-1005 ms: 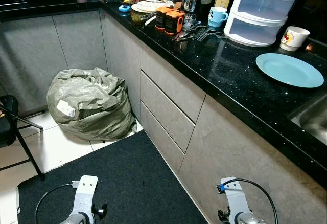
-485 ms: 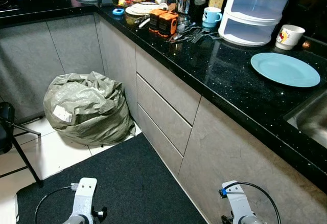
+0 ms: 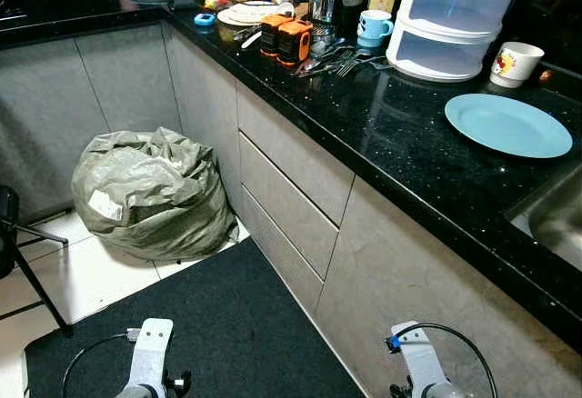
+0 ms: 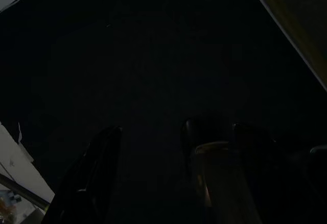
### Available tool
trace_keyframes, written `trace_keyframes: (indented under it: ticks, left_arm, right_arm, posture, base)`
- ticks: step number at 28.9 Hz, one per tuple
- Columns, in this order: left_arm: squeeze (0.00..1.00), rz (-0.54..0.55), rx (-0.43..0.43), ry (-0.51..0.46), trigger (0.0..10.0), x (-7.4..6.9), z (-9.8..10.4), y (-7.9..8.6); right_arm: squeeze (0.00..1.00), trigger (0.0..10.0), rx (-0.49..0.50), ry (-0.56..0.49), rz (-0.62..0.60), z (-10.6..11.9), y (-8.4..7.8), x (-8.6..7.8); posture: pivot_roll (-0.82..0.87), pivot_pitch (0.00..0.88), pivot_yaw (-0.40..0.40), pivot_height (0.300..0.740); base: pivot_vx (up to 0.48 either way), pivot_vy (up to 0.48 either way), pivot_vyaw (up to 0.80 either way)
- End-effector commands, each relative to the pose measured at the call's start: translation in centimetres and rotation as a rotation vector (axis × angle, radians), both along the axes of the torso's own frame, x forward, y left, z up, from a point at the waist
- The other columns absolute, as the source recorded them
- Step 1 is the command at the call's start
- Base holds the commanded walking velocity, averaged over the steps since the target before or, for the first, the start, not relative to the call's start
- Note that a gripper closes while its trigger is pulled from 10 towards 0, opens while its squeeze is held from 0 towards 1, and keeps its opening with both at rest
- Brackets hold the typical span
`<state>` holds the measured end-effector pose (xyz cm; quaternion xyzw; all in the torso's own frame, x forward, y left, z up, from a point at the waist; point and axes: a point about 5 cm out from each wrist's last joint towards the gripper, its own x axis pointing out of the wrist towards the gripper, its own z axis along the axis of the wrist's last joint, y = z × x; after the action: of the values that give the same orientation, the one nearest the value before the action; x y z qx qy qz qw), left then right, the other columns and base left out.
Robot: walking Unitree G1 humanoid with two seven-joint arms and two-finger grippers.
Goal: Kitchen organization
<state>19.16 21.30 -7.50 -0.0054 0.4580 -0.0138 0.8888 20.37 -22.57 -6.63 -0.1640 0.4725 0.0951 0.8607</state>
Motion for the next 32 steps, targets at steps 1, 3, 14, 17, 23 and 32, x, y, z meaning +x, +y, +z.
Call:
trace_keyframes:
  ticks: [1, 3, 14, 17, 23, 32]
  left_arm:
    - [0.0, -0.003, 0.008, 0.035, 10.0, -0.7, -0.3, 0.3]
    - [0.0, -0.004, 0.007, 0.038, 10.0, -0.8, -0.4, 0.3]
    - [0.0, -0.003, 0.011, 0.05, 10.0, -1.2, -0.5, 0.5]
    - [0.0, -0.006, 0.012, 0.055, 10.0, -1.4, -0.6, 0.5]
    - [0.0, -0.01, 0.012, 0.059, 10.0, -1.5, -0.6, 0.6]
    - [0.0, -0.009, 0.012, 0.061, 10.0, -1.5, -0.6, 0.7]
  right_arm:
    - [0.0, 10.0, -0.003, 0.014, 0.043, -0.3, 0.2, -0.4]
    - [0.0, 10.0, 0.017, 0.024, 0.055, -0.4, 0.4, -0.6]
    - [0.0, 10.0, 0.025, 0.049, 0.064, -0.8, 0.5, -1.4]
    - [0.0, 10.0, -0.006, 0.064, 0.044, -1.0, 0.1, -2.0]
    - [0.0, 10.0, -0.003, 0.073, 0.022, -1.2, 0.1, -2.2]
    - [0.0, 10.0, -0.008, 0.069, 0.012, -1.1, 0.0, -2.1]
  posture:
    - [0.05, 0.0, -0.012, 0.74]
    - [0.05, 0.0, -0.011, 0.74]
    - [0.05, 0.0, -0.008, 0.74]
    - [0.05, 0.0, -0.007, 0.74]
    - [0.05, 0.0, -0.006, 0.74]
    - [0.04, 0.0, -0.006, 0.74]
  base:
    - [0.289, 0.0, 0.0]
    - [0.292, 0.0, 0.36]
    - [0.291, 0.0, 0.78]
    - [0.292, 0.0, 0.0]
    - [0.293, 0.0, 0.0]
    - [0.297, 0.0, 0.0]
